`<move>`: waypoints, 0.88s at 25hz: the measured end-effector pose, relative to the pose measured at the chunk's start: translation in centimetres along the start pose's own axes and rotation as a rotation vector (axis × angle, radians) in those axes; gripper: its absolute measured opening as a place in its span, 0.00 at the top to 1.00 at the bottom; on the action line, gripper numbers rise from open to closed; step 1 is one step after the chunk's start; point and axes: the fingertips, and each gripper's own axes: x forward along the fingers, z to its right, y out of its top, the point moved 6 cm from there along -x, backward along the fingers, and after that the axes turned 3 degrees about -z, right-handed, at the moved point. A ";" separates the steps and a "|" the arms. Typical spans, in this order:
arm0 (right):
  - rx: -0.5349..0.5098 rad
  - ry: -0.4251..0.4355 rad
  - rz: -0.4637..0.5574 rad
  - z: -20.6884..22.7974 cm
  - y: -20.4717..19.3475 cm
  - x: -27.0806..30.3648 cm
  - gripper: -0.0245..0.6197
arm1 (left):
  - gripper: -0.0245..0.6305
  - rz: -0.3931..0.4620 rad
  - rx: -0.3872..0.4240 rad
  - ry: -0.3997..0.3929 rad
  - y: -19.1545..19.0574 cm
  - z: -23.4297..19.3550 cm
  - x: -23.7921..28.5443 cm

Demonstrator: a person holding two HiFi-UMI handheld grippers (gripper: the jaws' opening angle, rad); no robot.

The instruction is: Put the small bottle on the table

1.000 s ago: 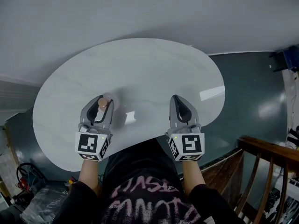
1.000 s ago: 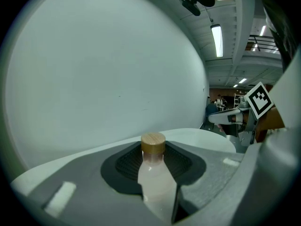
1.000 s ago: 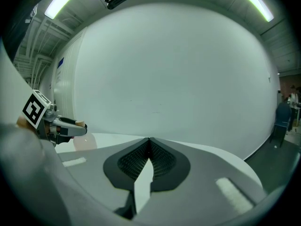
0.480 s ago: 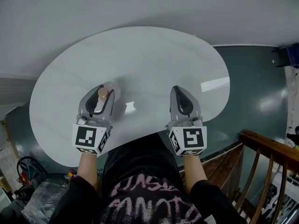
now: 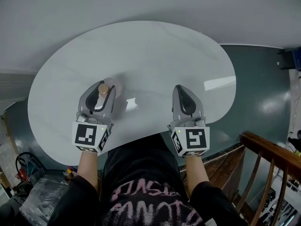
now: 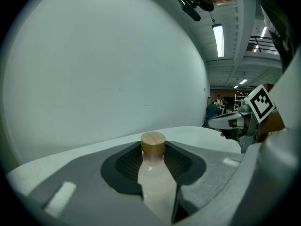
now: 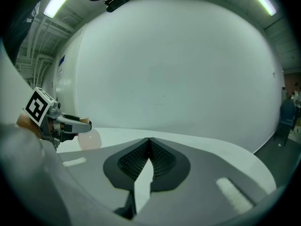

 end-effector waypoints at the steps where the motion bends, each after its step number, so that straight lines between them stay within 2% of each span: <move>1: -0.001 0.003 0.000 0.1 -0.1 0.3 0.95 | 0.74 0.000 -0.001 0.002 -0.1 0.0 0.2; 22: 0.027 0.014 -0.020 1.4 -1.9 4.1 0.95 | 0.74 -0.012 -0.017 0.006 -1.7 -0.7 4.2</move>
